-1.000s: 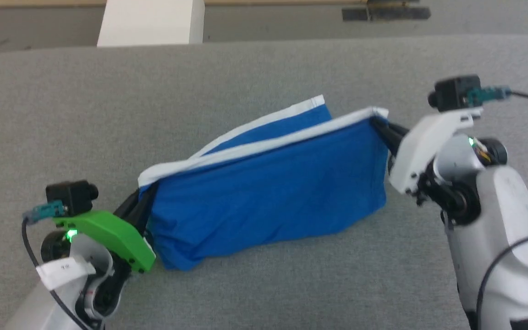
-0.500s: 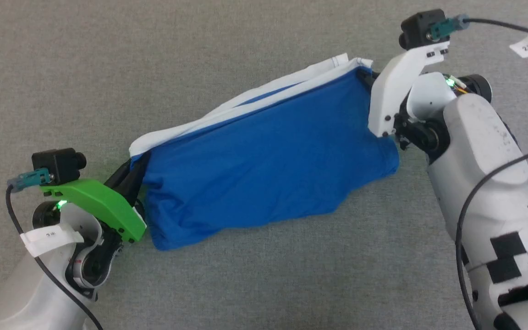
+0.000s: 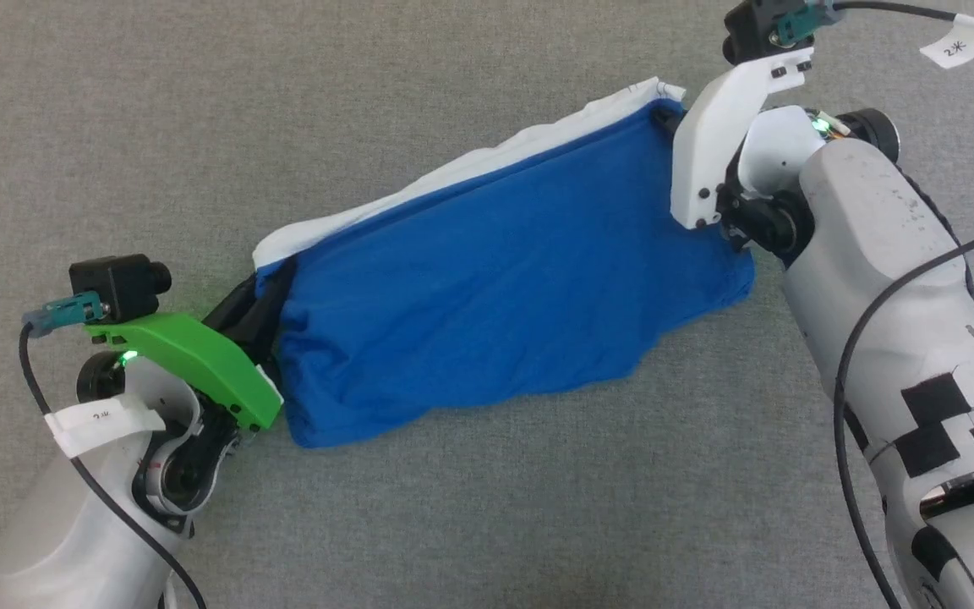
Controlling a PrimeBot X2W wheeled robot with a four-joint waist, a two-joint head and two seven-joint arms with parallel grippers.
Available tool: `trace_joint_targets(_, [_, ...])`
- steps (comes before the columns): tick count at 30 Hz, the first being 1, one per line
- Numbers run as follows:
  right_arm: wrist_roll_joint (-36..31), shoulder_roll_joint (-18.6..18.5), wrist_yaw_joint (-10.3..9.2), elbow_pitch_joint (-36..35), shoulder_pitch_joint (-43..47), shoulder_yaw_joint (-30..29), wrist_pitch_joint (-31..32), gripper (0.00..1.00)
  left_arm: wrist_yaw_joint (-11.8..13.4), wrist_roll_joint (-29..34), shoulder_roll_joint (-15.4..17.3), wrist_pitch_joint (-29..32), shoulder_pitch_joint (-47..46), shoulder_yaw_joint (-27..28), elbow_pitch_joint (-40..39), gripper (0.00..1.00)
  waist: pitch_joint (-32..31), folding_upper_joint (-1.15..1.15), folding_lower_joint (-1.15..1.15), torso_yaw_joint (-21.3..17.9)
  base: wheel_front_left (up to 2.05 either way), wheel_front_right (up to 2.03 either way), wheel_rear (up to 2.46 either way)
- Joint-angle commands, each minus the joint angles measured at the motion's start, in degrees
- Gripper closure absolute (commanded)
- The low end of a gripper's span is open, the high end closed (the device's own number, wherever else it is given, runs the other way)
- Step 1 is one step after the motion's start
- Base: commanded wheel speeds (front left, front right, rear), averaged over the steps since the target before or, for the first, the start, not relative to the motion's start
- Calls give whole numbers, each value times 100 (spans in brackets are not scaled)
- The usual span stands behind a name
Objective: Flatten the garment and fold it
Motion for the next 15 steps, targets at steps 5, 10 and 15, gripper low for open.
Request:
trace_joint_targets(5, [364, -12, -11, 237, -90, 206, -419, 0, 93, -157, -14, 49, 97, 53, 104, 0, -199, 0, 0, -35, 0, 0, 0])
trace_joint_targets(10, [601, -12, -11, 328, -75, 311, -976, 0, 307, -265, 80, -187, 276, 361, -87, 0, -540, 0, 0, -101, 0, 0, 0])
trace_joint_targets(15, [250, -12, -11, 642, -22, 341, -1442, 0, 661, 249, 372, -943, 646, 587, -489, 0, -1010, 0, 0, -188, 0, 0, 0])
